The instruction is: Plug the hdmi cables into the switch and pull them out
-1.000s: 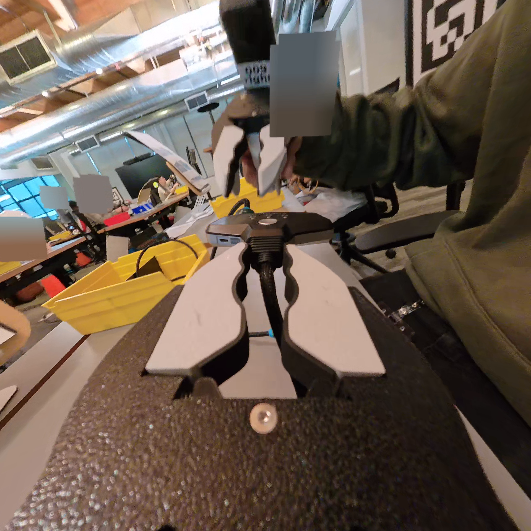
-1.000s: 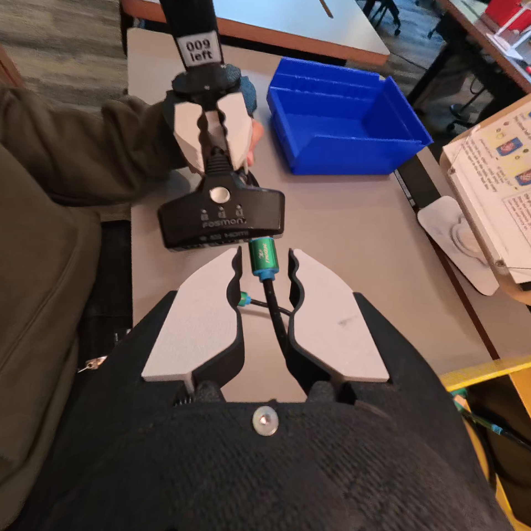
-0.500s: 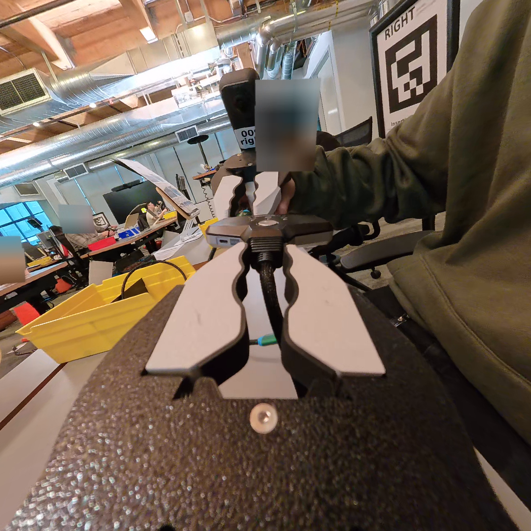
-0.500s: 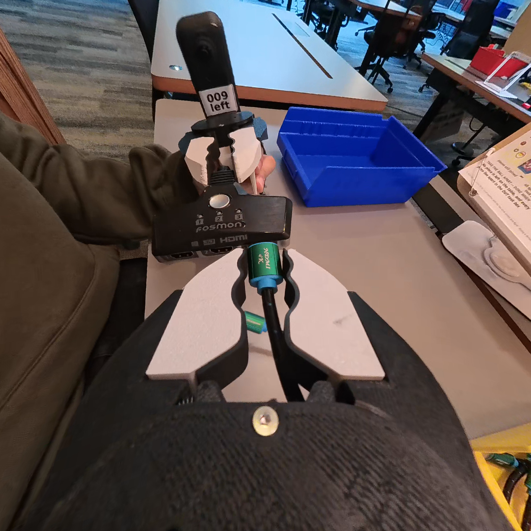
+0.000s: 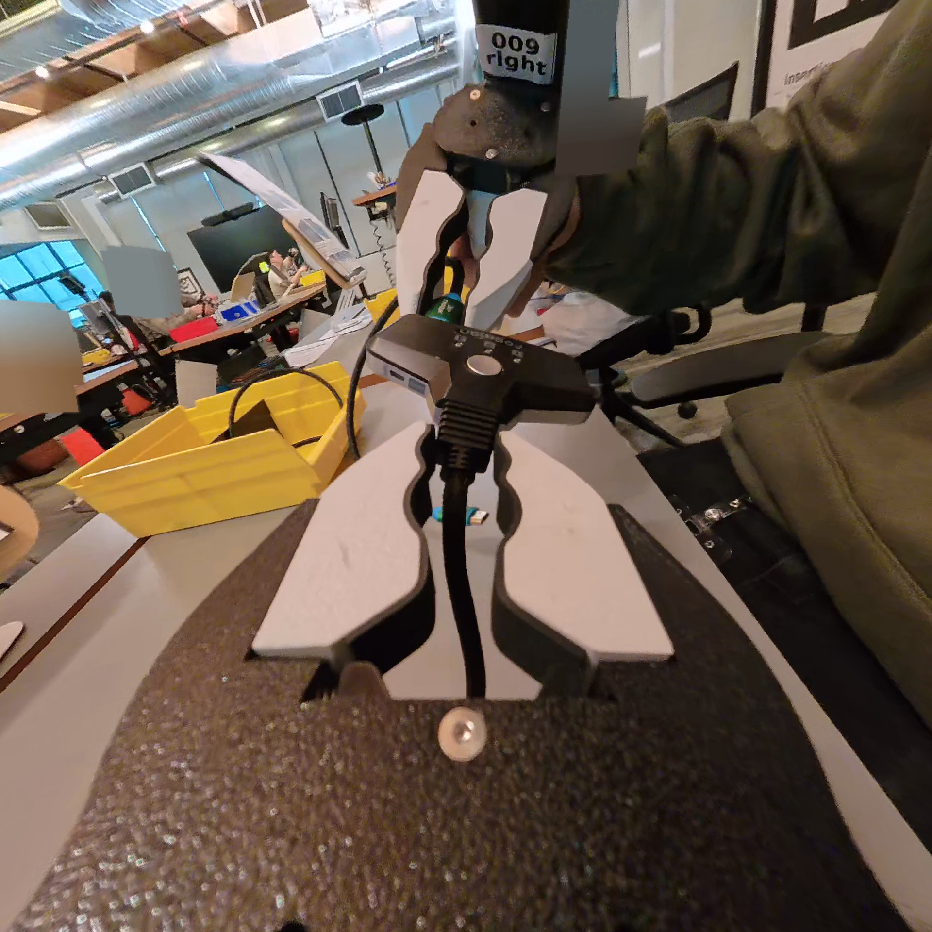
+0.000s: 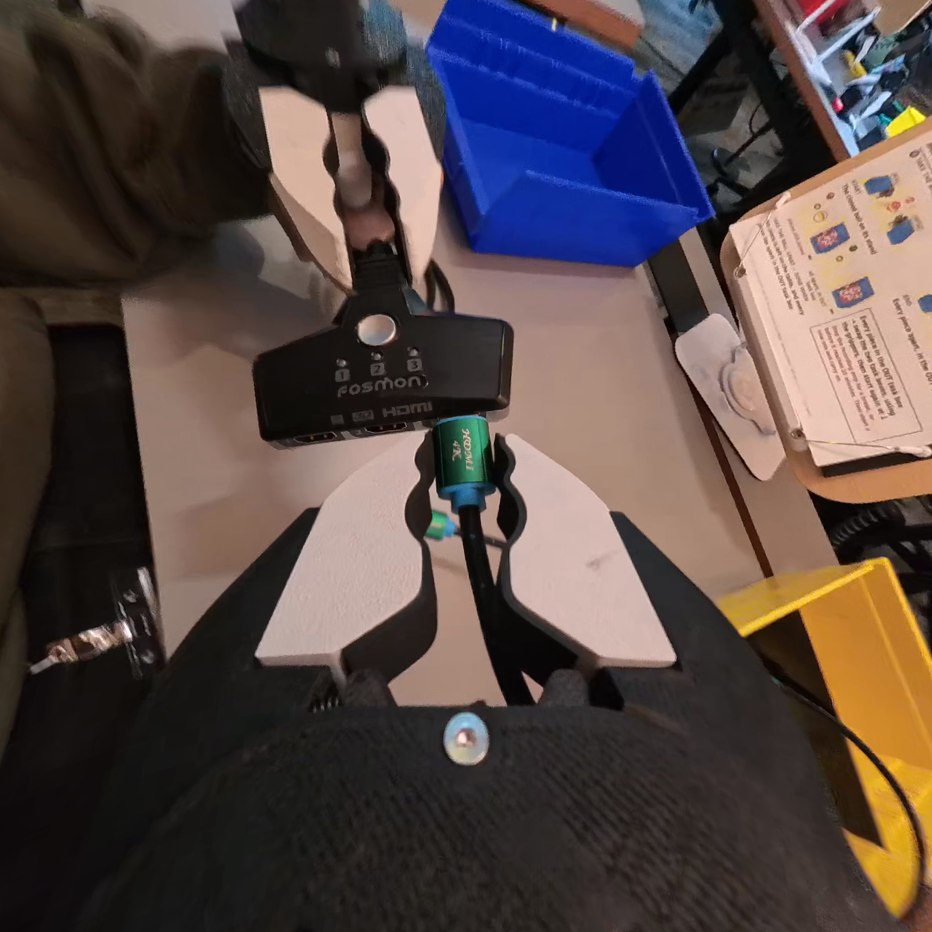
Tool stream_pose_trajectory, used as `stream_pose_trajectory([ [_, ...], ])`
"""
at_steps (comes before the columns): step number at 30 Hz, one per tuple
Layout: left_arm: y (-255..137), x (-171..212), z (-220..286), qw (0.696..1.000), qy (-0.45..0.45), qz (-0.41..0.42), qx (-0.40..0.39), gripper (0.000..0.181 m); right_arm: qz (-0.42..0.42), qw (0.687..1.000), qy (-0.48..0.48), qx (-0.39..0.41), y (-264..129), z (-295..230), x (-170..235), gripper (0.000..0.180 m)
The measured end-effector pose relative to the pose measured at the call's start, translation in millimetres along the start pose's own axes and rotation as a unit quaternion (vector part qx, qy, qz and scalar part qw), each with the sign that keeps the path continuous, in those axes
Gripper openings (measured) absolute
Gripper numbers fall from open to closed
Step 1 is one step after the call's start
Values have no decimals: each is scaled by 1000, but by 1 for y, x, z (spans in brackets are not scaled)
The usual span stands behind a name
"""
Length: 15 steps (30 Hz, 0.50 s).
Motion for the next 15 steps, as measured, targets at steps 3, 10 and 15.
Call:
stream_pose_trajectory([
  [3, -6, -4, 3, 999, -1, 31, 18, 21, 62, 998, 14, -13, -6, -5, -9, 23],
  [10, -6, -18, 9, 996, 5, 82, 42, 21, 126, 991, 28, -27, -9, -9, -3, 24],
  [15, -7, -18, 10, 994, 0, 95, 52, 21, 154, 986, 47, -49, -9, -11, -2, 23],
])
Point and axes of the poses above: each gripper's, where its closed fingertips meet, y out along the fingers, x out of its underside, z = x × y across the jaws, the point moved 5 cm from there along -y, back along the fingers, and after that the axes turned 11 degrees about -z, right-handed, at the moved point
